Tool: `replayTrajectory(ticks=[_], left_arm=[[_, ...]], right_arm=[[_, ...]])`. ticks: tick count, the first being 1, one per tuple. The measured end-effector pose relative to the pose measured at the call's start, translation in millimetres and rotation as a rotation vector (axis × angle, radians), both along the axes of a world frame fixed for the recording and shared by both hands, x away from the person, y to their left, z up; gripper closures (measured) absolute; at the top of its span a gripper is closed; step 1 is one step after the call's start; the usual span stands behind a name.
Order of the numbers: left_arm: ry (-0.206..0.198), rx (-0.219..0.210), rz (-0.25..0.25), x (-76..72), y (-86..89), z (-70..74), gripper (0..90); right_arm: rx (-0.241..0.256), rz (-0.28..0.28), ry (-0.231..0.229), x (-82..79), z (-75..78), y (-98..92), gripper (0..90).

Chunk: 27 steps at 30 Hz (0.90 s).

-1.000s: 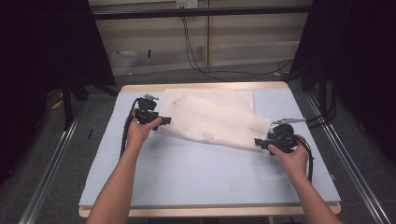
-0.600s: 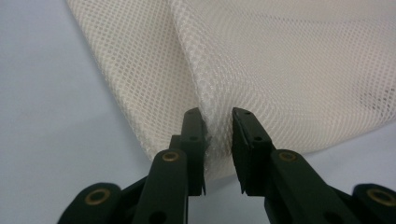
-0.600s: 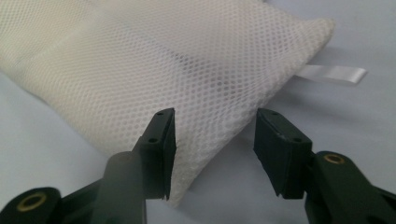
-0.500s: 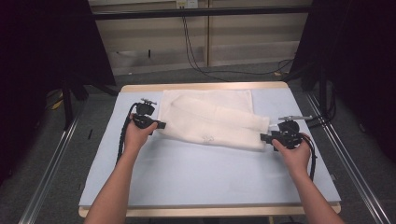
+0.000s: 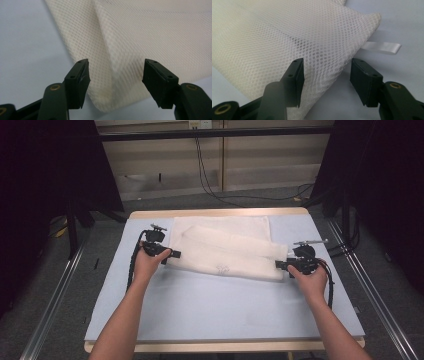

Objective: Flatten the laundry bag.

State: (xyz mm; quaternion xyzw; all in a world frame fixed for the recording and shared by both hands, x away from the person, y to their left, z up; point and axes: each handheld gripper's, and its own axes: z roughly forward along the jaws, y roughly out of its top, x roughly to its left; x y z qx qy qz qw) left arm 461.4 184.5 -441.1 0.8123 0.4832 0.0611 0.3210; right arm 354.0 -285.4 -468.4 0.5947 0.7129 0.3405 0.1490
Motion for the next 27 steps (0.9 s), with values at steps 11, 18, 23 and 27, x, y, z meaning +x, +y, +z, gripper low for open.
replayTrajectory(ticks=[11, 18, 23, 27], left_arm=[[0.045, -0.003, -0.020, 19.8, -24.9, 6.5, 64.1], [0.052, -0.063, -0.025, 10.4, -17.7, 19.7, 80.5], [0.010, -0.077, -0.035, -3.3, -9.9, 31.8, 81.1], [0.019, -0.093, -0.047, -17.8, -0.4, 27.5, 81.0]], right_arm=[[0.031, 0.016, -0.055, 0.0, 4.9, -4.1, 71.4], [0.086, 0.053, -0.137, -10.1, 20.5, -7.3, 84.3], [0.093, 0.066, -0.171, -19.6, 27.2, -14.0, 84.8], [0.131, 0.088, -0.195, -32.1, 29.0, -19.2, 84.9]])
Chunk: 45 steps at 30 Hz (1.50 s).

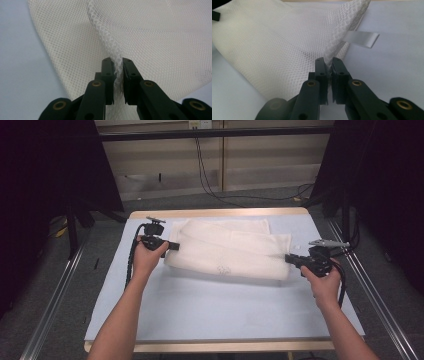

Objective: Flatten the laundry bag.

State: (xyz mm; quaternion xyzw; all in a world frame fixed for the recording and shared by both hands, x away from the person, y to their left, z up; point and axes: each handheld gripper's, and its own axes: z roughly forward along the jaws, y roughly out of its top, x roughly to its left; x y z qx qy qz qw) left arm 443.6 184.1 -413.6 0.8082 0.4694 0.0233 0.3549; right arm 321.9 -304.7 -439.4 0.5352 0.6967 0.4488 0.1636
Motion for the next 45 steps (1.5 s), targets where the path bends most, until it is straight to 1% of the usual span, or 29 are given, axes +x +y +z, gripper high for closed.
replayTrajectory(ticks=[2, 3, 4, 6, 7, 9, 10, 12, 14, 17, 19, 20, 21, 22, 24, 25, 26, 28, 29, 30, 32, 33, 34, 35, 36, 37, 41, 43, 45], left_arm=[[0.003, 0.009, -0.011, -4.1, 1.2, -2.6, 80.8], [0.037, 0.018, -0.020, -11.7, 2.6, -8.5, 80.6], [0.047, 0.037, -0.025, -15.1, 2.8, -10.4, 80.6], [0.054, 0.042, -0.028, -21.3, 3.4, -13.7, 80.6], [0.063, 0.062, -0.033, -22.4, 4.4, -14.4, 80.4], [0.061, 0.079, -0.037, -22.2, 4.0, -14.4, 73.9], [0.050, 0.081, -0.020, -21.0, 3.5, -13.2, 69.4], [0.023, 0.042, 0.017, -16.0, 2.3, -12.9, 56.5], [0.026, 0.024, 0.039, -6.5, -1.4, -14.6, 44.9], [0.030, 0.017, 0.050, 8.2, -10.8, -19.0, 38.9], [0.059, 0.021, 0.066, 17.7, -16.1, -20.5, 37.1], [0.050, 0.029, 0.076, 21.8, -18.0, -20.9, 36.8], [0.037, 0.051, 0.079, 26.9, -20.5, -21.0, 37.5], [0.038, 0.053, 0.081, 30.1, -21.4, -21.0, 37.4], [0.032, 0.025, 0.098, 36.2, -23.4, -21.8, 38.3], [0.036, 0.007, 0.104, 38.9, -25.1, -23.3, 42.5], [0.031, 0.030, 0.102, 40.0, -25.3, -23.8, 45.3], [0.037, 0.112, 0.076, 41.5, -28.1, -24.4, 55.2], [0.041, 0.143, 0.072, 41.4, -29.3, -24.3, 57.4], [0.049, 0.144, 0.065, 41.3, -29.5, -23.7, 63.3], [0.068, 0.130, 0.065, 40.6, -29.5, -22.1, 70.4], [0.072, 0.136, 0.068, 40.1, -28.6, -19.7, 78.1], [0.078, 0.129, 0.062, 39.3, -27.2, -16.6, 82.5], [0.078, 0.129, 0.062, 39.3, -27.2, -16.6, 83.7], [0.076, 0.096, 0.058, 35.1, -27.0, -9.5, 84.8], [0.069, 0.094, 0.042, 32.6, -26.5, -5.5, 85.2], [0.043, 0.028, 0.027, 20.2, -19.9, 10.3, 85.6], [0.026, 0.039, 0.021, 13.9, -15.5, 16.8, 85.9], [0.018, 0.030, 0.012, 7.9, -9.9, 21.0, 86.0]], right_arm=[[0.001, 0.013, -0.009, -3.1, -0.8, 0.2, 84.9], [-0.008, 0.034, 0.007, -9.7, -4.1, 3.2, 84.8], [-0.009, 0.045, 0.015, -11.3, -5.7, 4.5, 84.8], [-0.020, 0.062, 0.035, -15.5, -10.3, 8.1, 84.8], [-0.035, 0.068, 0.042, -17.0, -12.5, 9.7, 84.8], [-0.041, 0.069, 0.049, -17.9, -17.1, 10.9, 84.7], [-0.040, 0.065, 0.052, -17.5, -18.6, 10.9, 84.7], [-0.037, 0.063, 0.054, -16.1, -19.5, 10.5, 84.7], [-0.044, 0.063, 0.052, -14.0, -19.2, 11.1, 84.7], [-0.050, 0.063, 0.049, -11.7, -18.7, 12.3, 84.6], [-0.049, 0.063, 0.051, -11.0, -18.9, 12.5, 84.6], [-0.049, 0.063, 0.051, -10.6, -19.3, 12.4, 84.6], [-0.047, 0.066, 0.050, -10.3, -19.7, 12.1, 84.6], [-0.043, 0.066, 0.049, -9.8, -20.0, 11.6, 84.5], [-0.041, 0.067, 0.050, -9.3, -20.4, 11.2, 84.5], [-0.040, 0.068, 0.048, -8.8, -20.8, 11.1, 84.5], [-0.039, 0.069, 0.049, -8.6, -21.0, 10.7, 84.5], [-0.037, 0.071, 0.048, -8.8, -21.0, 10.5, 84.5], [-0.038, 0.073, 0.046, -8.8, -21.0, 10.4, 84.5], [-0.037, 0.072, 0.045, -8.9, -21.0, 10.5, 84.5], [-0.036, 0.074, 0.044, -8.9, -21.3, 10.5, 84.4], [-0.033, 0.074, 0.045, -8.9, -21.4, 10.4, 84.4], [-0.032, 0.074, 0.045, -8.8, -21.5, 10.2, 84.4], [-0.031, 0.073, 0.045, -9.1, -21.3, 10.3, 84.4], [-0.033, 0.071, 0.044, -9.6, -21.0, 10.8, 84.4], [-0.034, 0.070, 0.043, -9.8, -20.8, 11.0, 84.3], [-0.029, 0.061, 0.042, -10.2, -21.5, 10.7, 84.3], [-0.026, 0.058, 0.040, -10.2, -22.9, 9.9, 84.2], [-0.020, 0.052, 0.040, -10.8, -23.7, 9.5, 84.1]])
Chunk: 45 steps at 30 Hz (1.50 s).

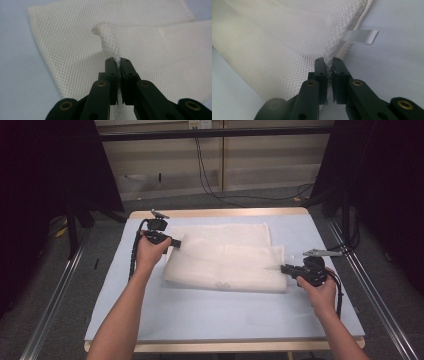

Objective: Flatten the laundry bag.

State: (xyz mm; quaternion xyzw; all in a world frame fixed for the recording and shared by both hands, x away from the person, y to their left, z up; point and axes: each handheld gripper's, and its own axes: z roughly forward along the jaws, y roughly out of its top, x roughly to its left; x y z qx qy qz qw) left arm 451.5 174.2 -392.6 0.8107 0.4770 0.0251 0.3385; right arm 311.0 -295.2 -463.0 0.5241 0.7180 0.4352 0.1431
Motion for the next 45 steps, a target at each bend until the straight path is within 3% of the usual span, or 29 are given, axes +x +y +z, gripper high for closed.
replayTrajectory(ticks=[7, 13, 17, 25, 35, 45], left_arm=[[-0.013, -0.062, -0.024, -23.3, 17.9, 5.5, 86.3], [-0.017, -0.128, -0.009, -39.0, 28.6, 6.2, 86.4], [-0.020, -0.123, -0.033, -47.1, 30.3, 10.0, 86.5], [-0.028, -0.152, -0.050, -60.3, 32.3, 17.2, 86.5], [-0.038, -0.183, -0.056, -76.8, 41.9, 11.4, 86.4], [-0.039, -0.187, -0.058, -86.1, 45.5, 9.6, 86.2]], right_arm=[[-0.002, -0.006, -0.005, -2.2, 0.1, -0.3, 83.6], [-0.002, -0.010, -0.004, -4.1, 0.5, 0.7, 83.7], [0.003, -0.010, -0.011, -6.3, 2.1, 0.8, 83.6], [0.035, -0.002, -0.021, -13.3, 6.8, -2.1, 83.8], [0.086, 0.048, -0.029, -28.3, 11.7, -9.1, 83.4], [0.080, 0.072, -0.034, -39.7, 12.0, -9.6, 81.3]])
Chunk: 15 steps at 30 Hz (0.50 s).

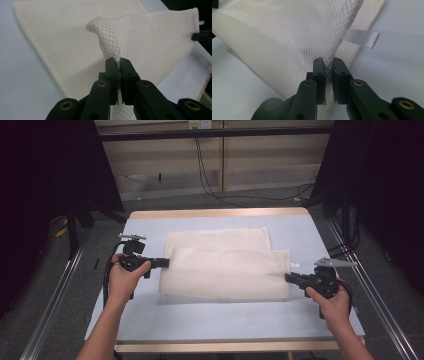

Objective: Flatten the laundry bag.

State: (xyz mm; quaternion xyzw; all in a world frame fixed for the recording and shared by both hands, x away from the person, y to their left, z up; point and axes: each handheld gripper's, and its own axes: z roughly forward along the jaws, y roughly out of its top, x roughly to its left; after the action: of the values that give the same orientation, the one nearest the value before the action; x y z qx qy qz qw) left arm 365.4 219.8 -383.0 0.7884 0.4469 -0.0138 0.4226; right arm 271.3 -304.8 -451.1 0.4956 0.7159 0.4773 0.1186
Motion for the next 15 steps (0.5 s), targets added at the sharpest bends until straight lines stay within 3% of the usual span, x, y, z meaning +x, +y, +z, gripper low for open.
replayTrajectory(ticks=[6, 15], left_arm=[[-0.001, 0.002, -0.002, 0.9, -0.2, 2.8, 86.3], [0.002, 0.000, -0.009, 0.9, -0.7, 4.3, 86.3]], right_arm=[[0.014, -0.016, 0.017, -1.5, 1.3, -3.7, 73.5], [0.023, -0.053, 0.031, 5.6, 0.7, -9.2, 71.1]])
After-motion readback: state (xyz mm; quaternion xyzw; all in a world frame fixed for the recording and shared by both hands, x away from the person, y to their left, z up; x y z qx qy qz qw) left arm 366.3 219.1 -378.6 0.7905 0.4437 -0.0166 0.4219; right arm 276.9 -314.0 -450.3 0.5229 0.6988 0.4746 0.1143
